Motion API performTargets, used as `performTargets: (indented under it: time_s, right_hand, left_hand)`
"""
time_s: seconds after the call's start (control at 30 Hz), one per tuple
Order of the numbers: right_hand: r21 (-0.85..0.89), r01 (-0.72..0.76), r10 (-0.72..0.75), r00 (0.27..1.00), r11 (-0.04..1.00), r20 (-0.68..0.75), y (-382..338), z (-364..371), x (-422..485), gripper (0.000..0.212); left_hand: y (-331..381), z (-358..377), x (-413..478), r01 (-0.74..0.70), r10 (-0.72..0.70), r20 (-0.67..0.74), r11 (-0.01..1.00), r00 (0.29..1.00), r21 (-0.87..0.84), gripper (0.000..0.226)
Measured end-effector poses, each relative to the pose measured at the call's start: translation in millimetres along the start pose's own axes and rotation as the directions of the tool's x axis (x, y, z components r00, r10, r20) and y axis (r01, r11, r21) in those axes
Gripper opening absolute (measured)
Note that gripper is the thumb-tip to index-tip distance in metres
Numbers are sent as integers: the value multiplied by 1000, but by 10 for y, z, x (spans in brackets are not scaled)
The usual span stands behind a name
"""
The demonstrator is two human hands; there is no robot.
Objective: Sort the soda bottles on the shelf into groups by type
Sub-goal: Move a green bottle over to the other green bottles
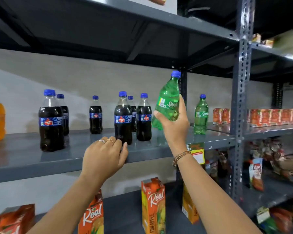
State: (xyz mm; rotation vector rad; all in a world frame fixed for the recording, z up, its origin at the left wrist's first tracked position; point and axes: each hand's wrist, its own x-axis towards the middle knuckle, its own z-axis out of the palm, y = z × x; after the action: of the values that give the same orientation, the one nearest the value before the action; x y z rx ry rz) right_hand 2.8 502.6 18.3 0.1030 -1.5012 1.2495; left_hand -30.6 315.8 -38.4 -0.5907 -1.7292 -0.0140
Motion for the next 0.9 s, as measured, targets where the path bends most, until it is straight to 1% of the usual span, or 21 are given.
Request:
performTargets:
  time_s: [0.07,0.1,0.2,0.27,0.3,0.33,0.4,0.63,0.7,0.73,0.77,0.8,0.83,0.87,0.9]
  right_hand:
    - [-91,-63,61,998,994,-26,167,-61,136,88]
    - [-144,-120,114,992,982,-45,251,-83,203,87]
    - [-288,-289,275,957,913,-87,461,-133,322,77]
    - [-340,-356,344,934,870,-99,550,-136,381,68]
    - [-358,-370,359,928,857,-101,602,-153,415,63]
    - [-365,-370,368,926,854,-77,724,-168,547,59]
    - [-400,-349,362,931,847,-44,812,-155,659,54]
    - [-361,-366,395,918,858,9,964,-161,800,57]
    - [-347,-368,400,916,863,24,963,-150,798,63]
    - [-359,-364,397,918,859,20,931,-141,770,70]
    - [-381,-340,369,930,860,1,877,-142,728,77]
    - [-401,-282,298,954,872,-21,796,-138,655,81]
    - [-396,-184,179,983,899,-50,699,-114,554,77]
    - [-366,-57,29,996,929,-80,579,-87,436,68]
    - [-314,85,-121,988,946,-99,465,-28,300,56]
  left_hand:
    - [8,41,11,0,0,-18,1000,1000,12,38]
    - [19,64,11,3,-3,-25,1000,1000,13,38]
    - [-5,120,-29,11,-10,-41,1000,999,16,35]
    - [-33,115,-48,10,-10,-21,1000,1000,7,35]
    - [-31,128,-66,1,-1,-26,1000,1000,11,35]
    - [44,218,-28,-1,4,-52,999,999,50,35]
    - [41,206,-3,10,-7,-64,999,998,48,34]
    - [22,166,-22,13,-7,-89,998,996,60,35]
    - [21,166,-21,20,-13,-98,997,995,69,35]
    - [17,160,-23,24,-17,-97,997,995,71,34]
    - [18,155,-19,24,-17,-92,997,996,70,33]
    - [21,153,-23,26,-19,-89,997,996,74,33]
    - [16,147,-31,32,-25,-84,996,996,81,32]
    - [14,146,-31,35,-28,-79,996,996,79,32]
    - [7,133,-36,39,-34,-73,997,997,71,31]
